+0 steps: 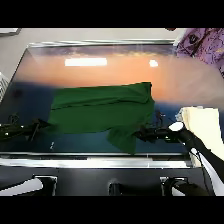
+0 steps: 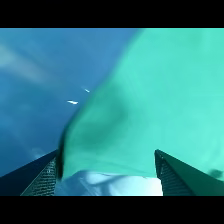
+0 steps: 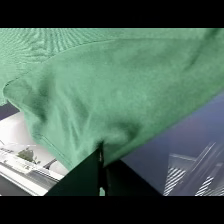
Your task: Fold the clothes and pants, and hang the long-sleeved shirts on hangers.
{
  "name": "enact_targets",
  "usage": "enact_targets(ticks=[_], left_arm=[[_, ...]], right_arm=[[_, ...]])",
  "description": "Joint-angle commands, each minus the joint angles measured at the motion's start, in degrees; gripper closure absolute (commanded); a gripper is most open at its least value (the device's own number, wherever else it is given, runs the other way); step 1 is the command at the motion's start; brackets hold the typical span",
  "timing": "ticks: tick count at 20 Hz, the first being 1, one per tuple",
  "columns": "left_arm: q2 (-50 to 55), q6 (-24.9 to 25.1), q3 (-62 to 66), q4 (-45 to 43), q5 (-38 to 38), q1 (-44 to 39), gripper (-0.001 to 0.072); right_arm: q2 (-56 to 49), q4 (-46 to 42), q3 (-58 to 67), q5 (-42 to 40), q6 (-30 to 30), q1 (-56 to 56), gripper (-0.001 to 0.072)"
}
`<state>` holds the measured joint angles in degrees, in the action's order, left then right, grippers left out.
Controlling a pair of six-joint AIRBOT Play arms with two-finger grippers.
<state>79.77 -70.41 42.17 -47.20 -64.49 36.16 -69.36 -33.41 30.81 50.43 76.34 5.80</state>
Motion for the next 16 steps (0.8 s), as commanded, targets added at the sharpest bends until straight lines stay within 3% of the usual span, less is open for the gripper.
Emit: enact_targets(ticks=[1,2,4,5,7,9,12,16], left_arm=[[2.71,1.88,-0.52,1.66,3.78,-1.7,0.0072],[2.89,1.88,-0.52,1.9,4.35,-2.16,0.018],[2.89,1.92,-0.37,2.56,3.45,-2.8,0.0473],[2.86,1.97,-0.04,3.02,2.05,-2.8,0.0697],[2.1,2.1,0.85,4.39,-1.14,-2.73,0.0691],[-0.52,0.22,1.42,4.55,-3.32,-2.73,0.0692],[-8.74,-7.19,1.29,1.88,-4.52,-2.69,0.0693],[-22.14,-18.93,1.25,-10.14,-10.23,-2.8,0.0693]], right_arm=[[0.17,0.76,0.02,0.44,-0.02,0.04,0.0675],[0.33,0.87,0.02,0.46,0.0,0.07,0.0675],[1.29,0.83,0.02,0.37,0.02,0.07,0.0675],[2.16,0.81,0.02,0.11,0.04,0.04,0.0675],[4.5,-0.63,0.02,-0.52,2.1,0.04,0.0675],[7.85,-5.57,0.02,-0.66,8.02,0.04,0.0676],[15.02,-15.61,0.02,3.21,19.28,0.07,0.0676],[27.96,-25.53,0.02,15.61,30.8,0.11,0.0676]])
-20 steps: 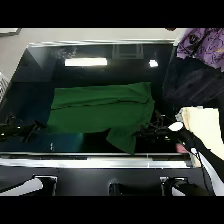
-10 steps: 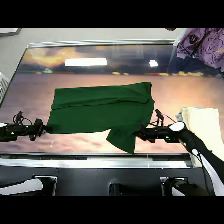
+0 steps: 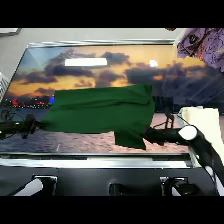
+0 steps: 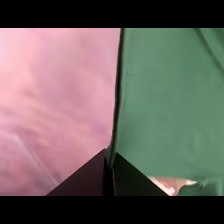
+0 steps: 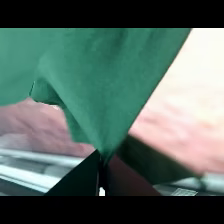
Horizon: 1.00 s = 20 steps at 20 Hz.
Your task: Fold the clothes and pants, and hang the long-sleeved shirts on hangers.
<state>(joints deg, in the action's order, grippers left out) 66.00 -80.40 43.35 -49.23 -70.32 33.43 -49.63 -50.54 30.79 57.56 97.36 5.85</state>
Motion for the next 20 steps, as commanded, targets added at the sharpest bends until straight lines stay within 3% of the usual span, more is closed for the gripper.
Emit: enact_targets(ticks=[1,5,8,15,20], left_arm=[[-11.41,-11.1,0.07,-10.93,-5.99,-0.07,0.0693],[-20.0,-12.63,0.11,-13.99,-6.69,-0.07,0.0694],[-19.12,-11.82,0.13,-13.57,-4.02,-1.22,0.0694],[-7.63,-11.19,1.31,-12.68,12.81,-12.09,0.0694],[3.23,-11.89,5.49,-12.66,20.94,-16.72,0.0694]], right_arm=[[11.63,-9.62,0.04,11.85,11.8,0.07,0.0676],[23.28,-11.02,0.17,18.43,16.57,0.07,0.0677],[21.03,-11.3,1.88,16.79,13.7,0.07,0.0677],[-8.87,-12.15,17.53,4.48,-0.7,0.07,0.0677],[-27.04,-15.61,32.94,0.9,-2.25,0.07,0.0676]])
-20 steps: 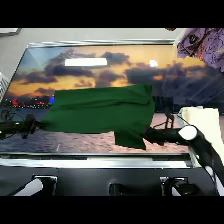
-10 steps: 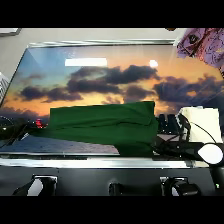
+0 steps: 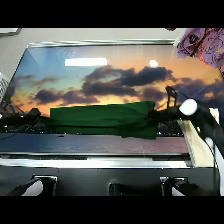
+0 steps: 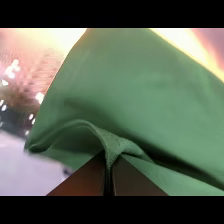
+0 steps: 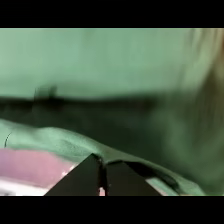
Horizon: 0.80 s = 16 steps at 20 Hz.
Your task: Fold the clothes and pants, and hang the long-sleeved shirts on hangers.
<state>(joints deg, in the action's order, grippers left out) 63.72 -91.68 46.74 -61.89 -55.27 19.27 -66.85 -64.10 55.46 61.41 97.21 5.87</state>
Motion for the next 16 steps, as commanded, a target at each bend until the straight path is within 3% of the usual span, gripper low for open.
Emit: enact_targets(ticks=[1,9,10,11,13,15,16], left_arm=[[7.5,-0.98,3.13,-0.02,6.95,-2.89,0.0694],[18.84,-0.92,7.89,3.15,12.13,-5.2,0.0687],[19.17,-0.94,7.89,4.35,13.16,-5.38,0.0656],[19.19,-0.94,7.89,5.6,14.03,-5.42,0.0559],[18.91,-0.94,9.38,5.92,13.7,-5.22,0.0087],[18.05,-0.96,12.13,5.01,10.47,-3.74,0.0067],[17.4,-0.98,13.44,3.67,8.59,-2.71,0.0067]], right_arm=[[-12.59,-2.78,11.06,-3.67,-2.1,0.04,0.0676],[-26.8,-0.15,19.1,-6.08,-2.03,0.04,0.0673],[-27.45,0.59,19.1,-5.79,-2.05,0.04,0.0632],[-27.61,0.61,19.12,-5.35,-2.05,0.04,0.0513],[-27.3,-0.02,21.35,-0.9,-2.08,-1.44,0.0382],[-26.47,-1.27,25.33,6.29,-2.49,-5.73,0.0203],[-25.68,-1.49,26.34,8.79,-4.0,-8.94,0.018]])
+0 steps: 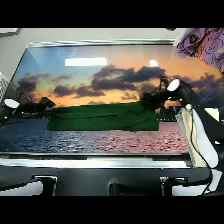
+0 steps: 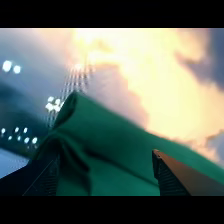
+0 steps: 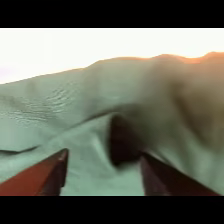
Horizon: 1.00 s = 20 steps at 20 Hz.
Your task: Fold the clothes and pants, and hang the long-sleeved shirts on hangers.
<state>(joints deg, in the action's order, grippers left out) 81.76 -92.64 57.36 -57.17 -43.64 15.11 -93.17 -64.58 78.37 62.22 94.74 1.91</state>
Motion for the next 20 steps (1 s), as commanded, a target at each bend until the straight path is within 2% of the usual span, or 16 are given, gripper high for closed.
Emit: enact_targets(ticks=[1,2,4,6,7,10,15,18,20], left_arm=[[-1.53,-0.66,3.98,-2.95,-4.76,2.62,0.0067],[-2.58,-1.95,4.68,-4.79,-6.19,3.69,0.0067],[-4.24,-2.56,4.87,-6.58,-7.96,5.05,0.0067],[-4.79,-2.56,4.87,-6.6,-9.51,5.44,0.0067],[-4.79,-2.56,4.85,-6.6,-9.81,5.35,0.0067],[-4.79,-2.6,4.87,-6.54,-9.94,4.96,0.0067],[-4.76,-2.6,4.87,-6.54,-9.94,4.92,0.0068],[-4.74,-2.58,4.87,-6.54,-9.92,4.92,0.0068],[-4.74,-2.58,4.87,-6.54,-9.88,4.92,0.0067]], right_arm=[[1.27,-0.35,3.45,9.31,-3.26,-8.37,0.0156],[1.16,1.84,3.37,11.19,-6.27,-11.96,0.0146],[-0.13,9.05,2.32,14.71,-13.77,-17.49,0.0054],[-2.14,15.28,0.35,17.31,-19.69,-20.68,0.0047],[-3.08,15.19,-0.22,17.97,-21.16,-20.76,0.0046],[-5.99,17.51,-1.42,17.81,-24.04,-20.24,0.0037],[-10.32,20.68,-1.51,14.73,-25.24,-20.17,0.0037],[-13.29,25.81,-1.64,15.47,-25.99,-20.09,0.0038],[-13.81,26.1,-2.75,15.8,-26.56,-18.56,0.0039]])
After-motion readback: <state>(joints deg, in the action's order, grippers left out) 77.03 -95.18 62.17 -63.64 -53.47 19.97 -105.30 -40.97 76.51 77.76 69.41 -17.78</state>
